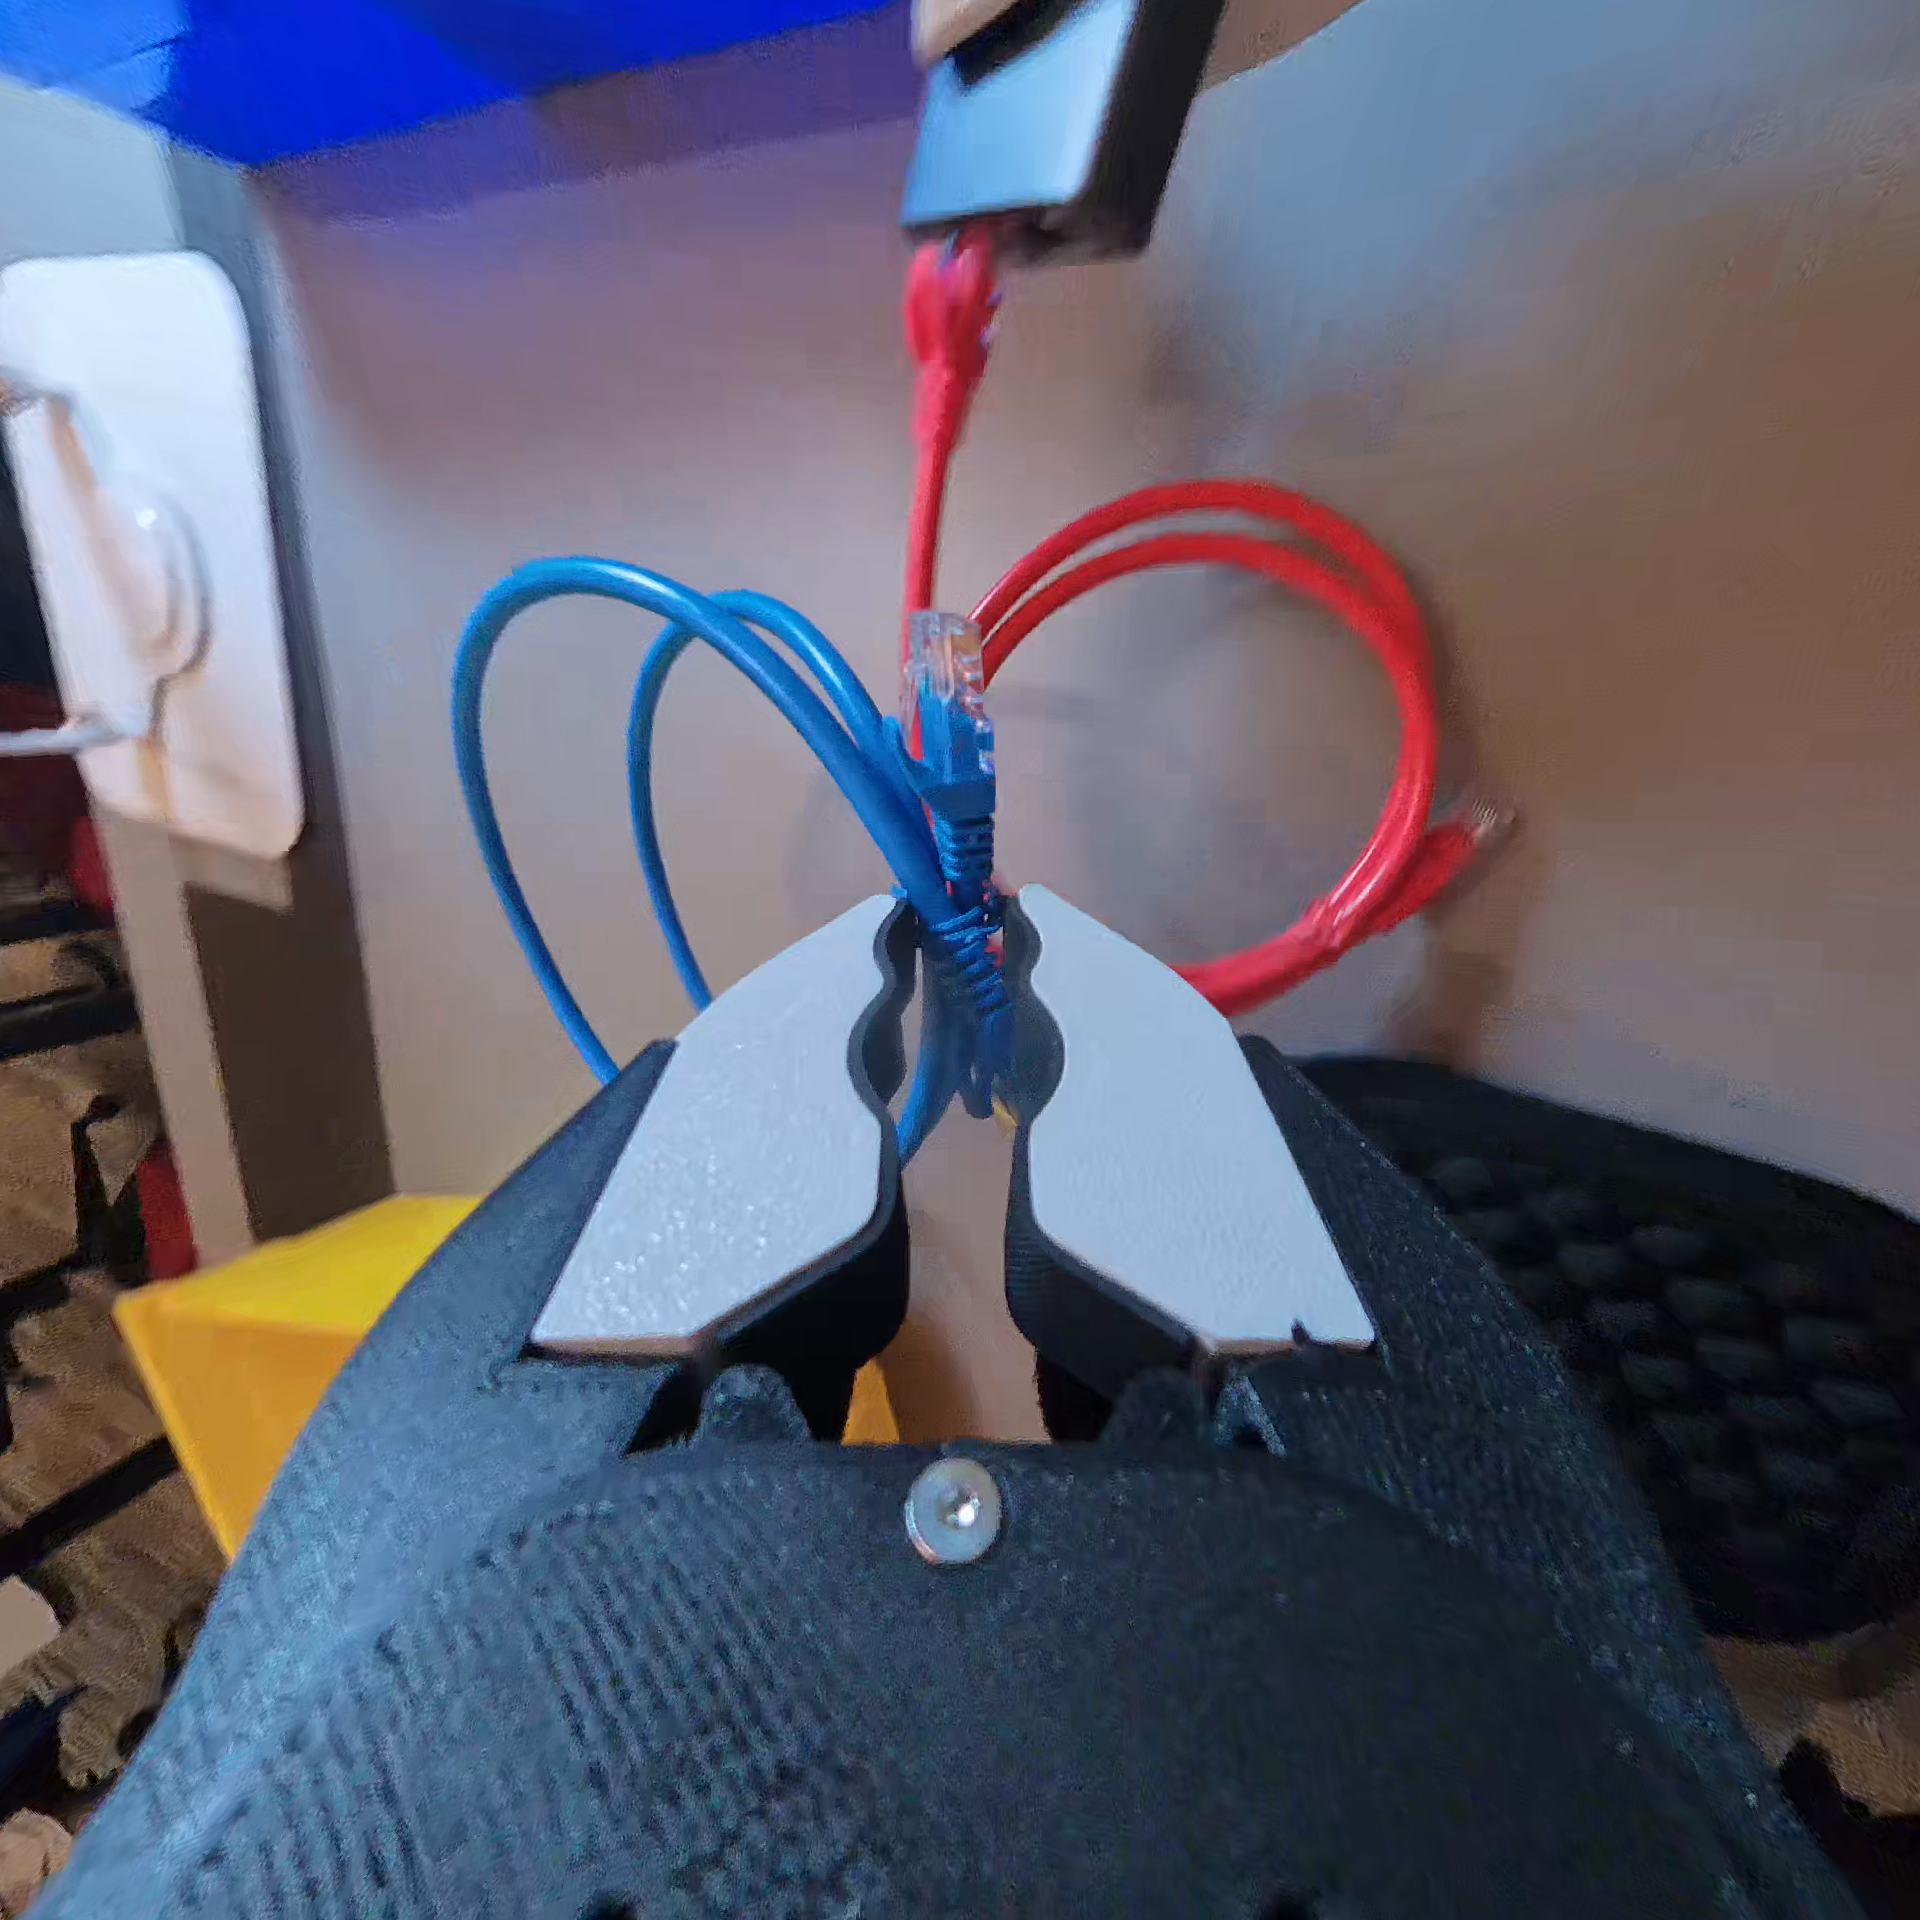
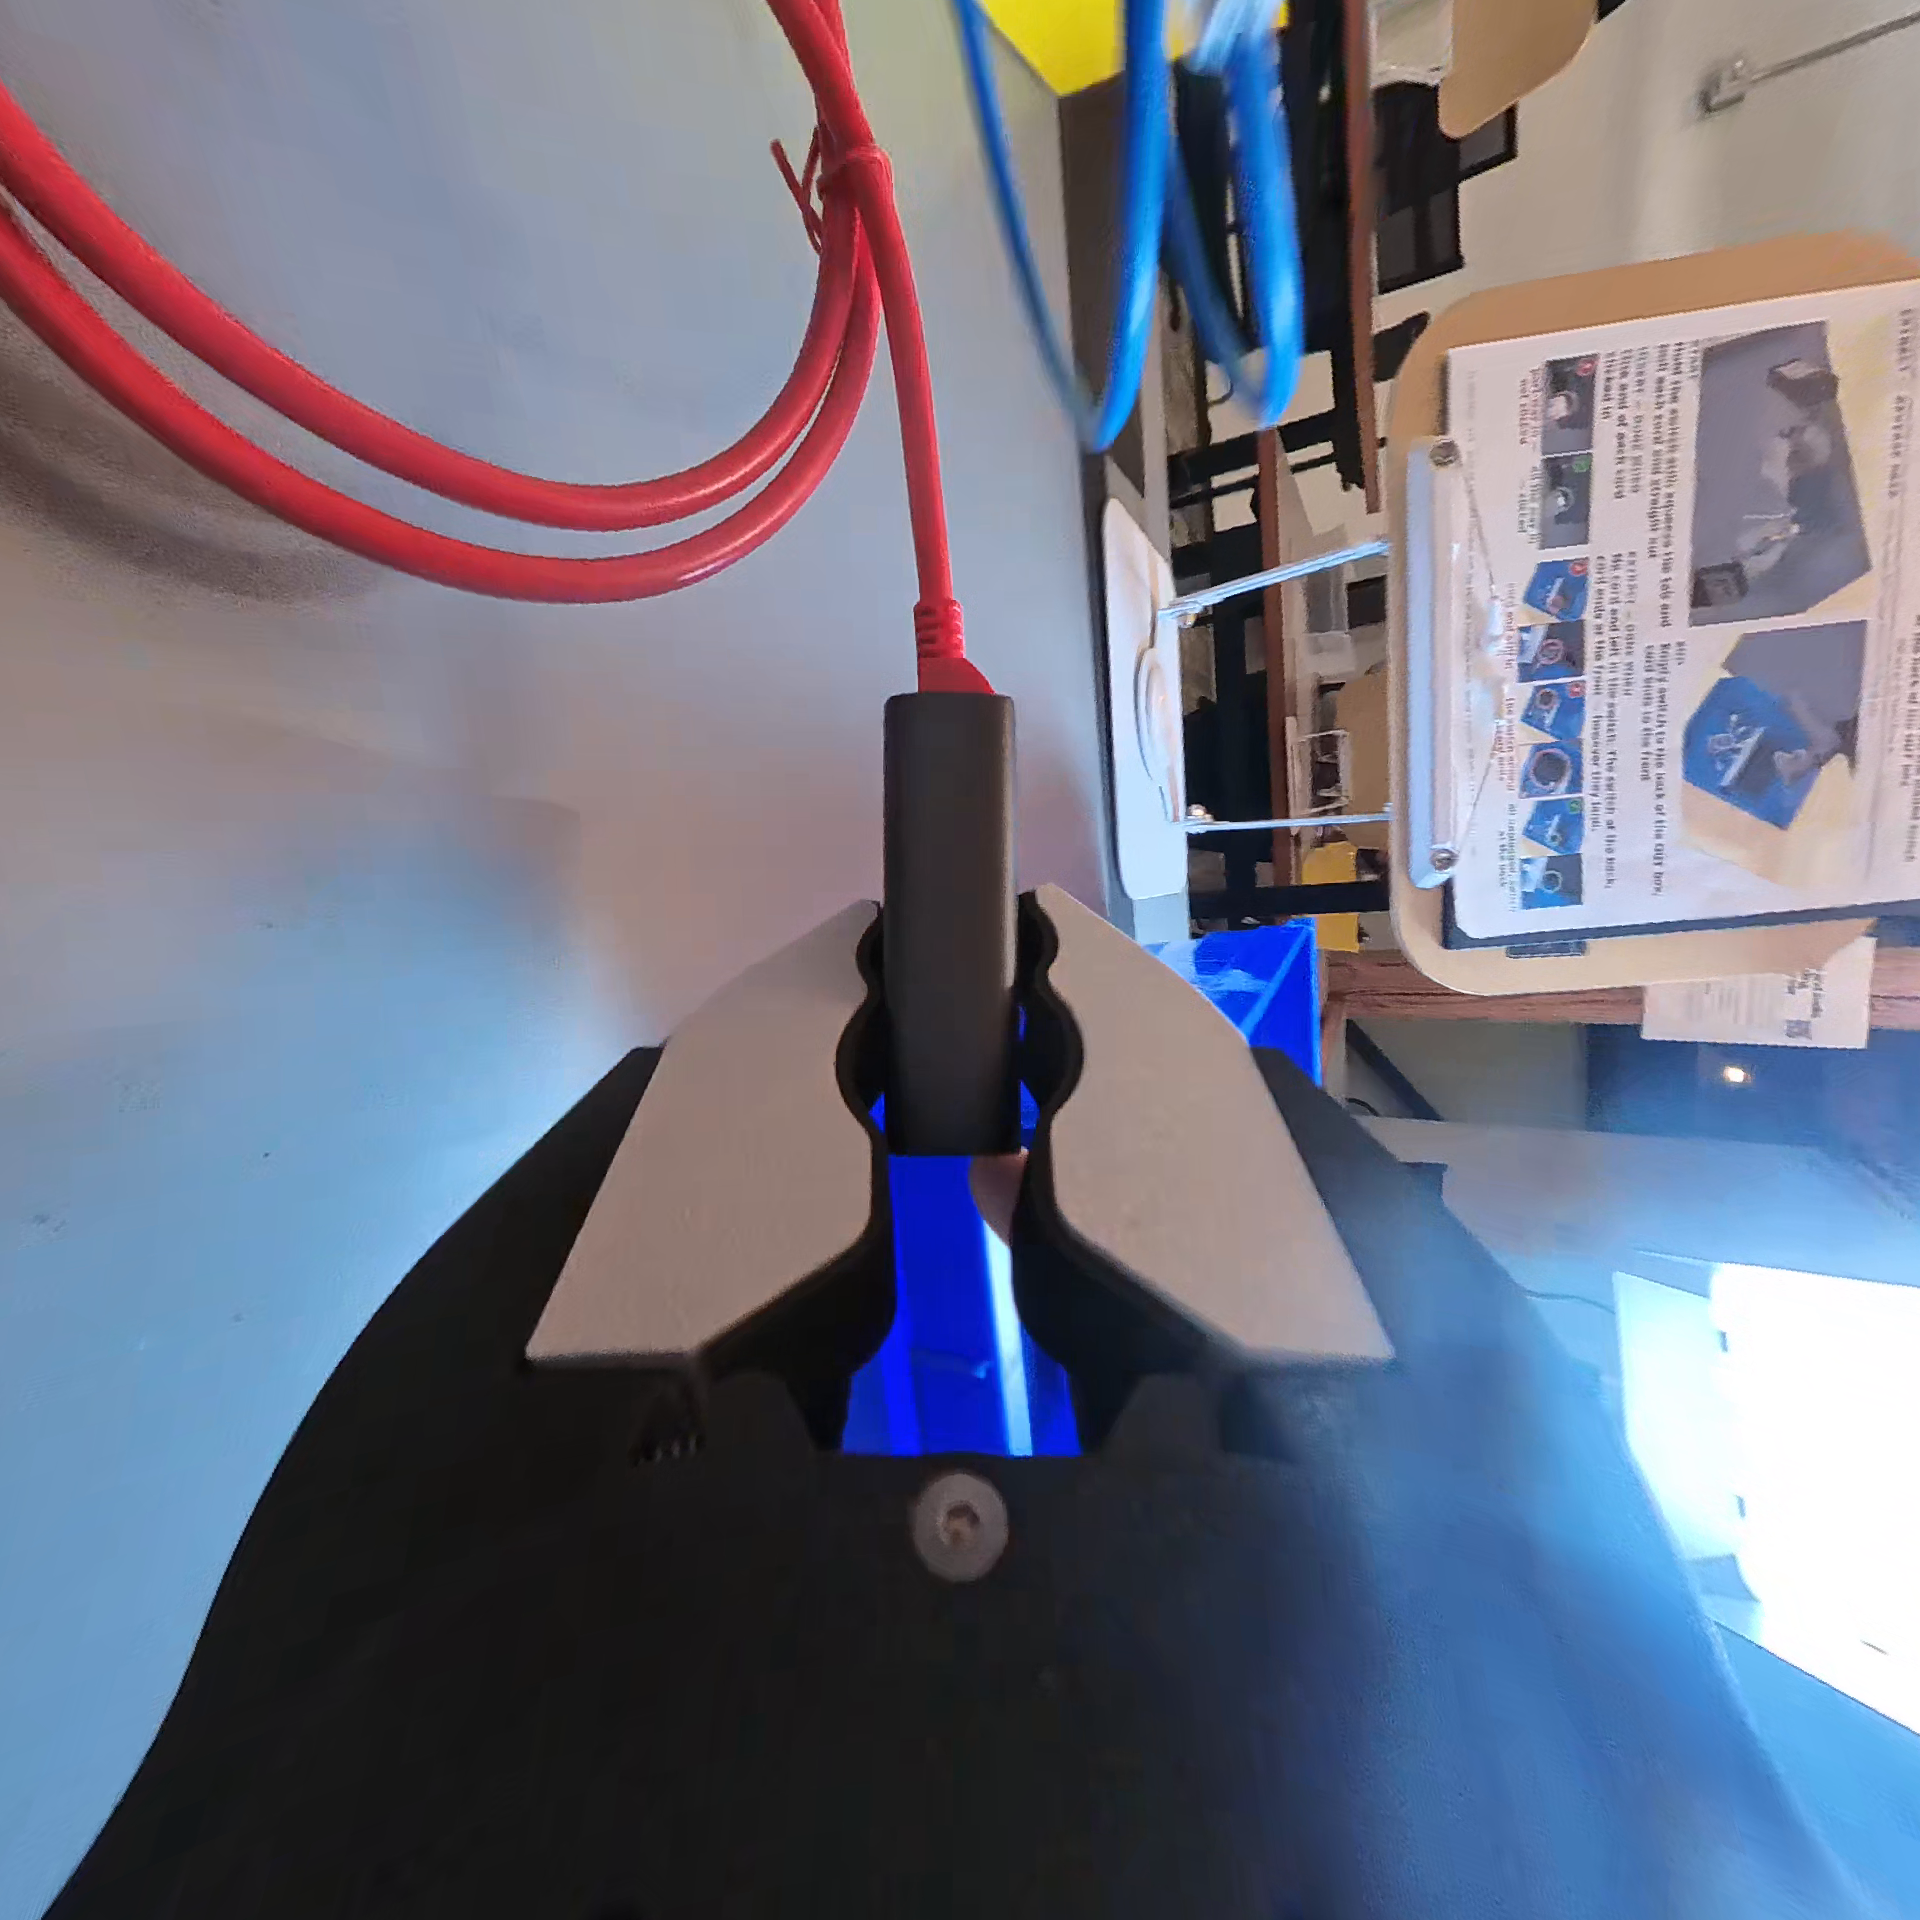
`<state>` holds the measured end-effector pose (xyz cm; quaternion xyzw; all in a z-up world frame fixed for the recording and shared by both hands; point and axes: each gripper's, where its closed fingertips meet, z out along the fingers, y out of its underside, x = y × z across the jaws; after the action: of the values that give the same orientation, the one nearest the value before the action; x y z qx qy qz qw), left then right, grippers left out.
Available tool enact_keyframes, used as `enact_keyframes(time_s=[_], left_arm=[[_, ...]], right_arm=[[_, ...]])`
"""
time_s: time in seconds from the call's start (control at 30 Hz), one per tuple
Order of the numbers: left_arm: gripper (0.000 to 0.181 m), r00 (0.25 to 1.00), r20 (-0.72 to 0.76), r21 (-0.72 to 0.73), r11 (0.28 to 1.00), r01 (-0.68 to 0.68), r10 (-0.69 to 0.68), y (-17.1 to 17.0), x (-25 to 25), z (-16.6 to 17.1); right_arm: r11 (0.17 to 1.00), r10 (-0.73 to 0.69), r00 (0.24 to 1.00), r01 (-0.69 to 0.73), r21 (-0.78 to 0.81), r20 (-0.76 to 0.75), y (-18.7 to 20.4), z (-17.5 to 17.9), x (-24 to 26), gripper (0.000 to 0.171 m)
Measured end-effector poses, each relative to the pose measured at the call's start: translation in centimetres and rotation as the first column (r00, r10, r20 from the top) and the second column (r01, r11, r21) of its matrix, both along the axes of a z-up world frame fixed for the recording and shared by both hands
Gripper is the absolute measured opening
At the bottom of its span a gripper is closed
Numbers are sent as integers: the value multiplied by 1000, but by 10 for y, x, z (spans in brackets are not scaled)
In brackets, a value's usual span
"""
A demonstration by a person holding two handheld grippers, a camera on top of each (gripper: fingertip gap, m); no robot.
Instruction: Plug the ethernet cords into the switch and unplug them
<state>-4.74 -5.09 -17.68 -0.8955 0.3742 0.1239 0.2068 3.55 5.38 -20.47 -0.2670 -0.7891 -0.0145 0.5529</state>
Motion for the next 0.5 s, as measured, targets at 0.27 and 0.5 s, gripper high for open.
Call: enact_keyframes(time_s=[0.27,0.5], left_arm=[[16,994,-7,-50,993,108,-109,36,47,-41],[16,991,-25,-108,986,128,-132,28,50,-53]], right_arm=[[984,83,995,-73,-165,58,-11,-18,4,22],[960,150,986,-128,-250,73,-21,-28,4,22]])
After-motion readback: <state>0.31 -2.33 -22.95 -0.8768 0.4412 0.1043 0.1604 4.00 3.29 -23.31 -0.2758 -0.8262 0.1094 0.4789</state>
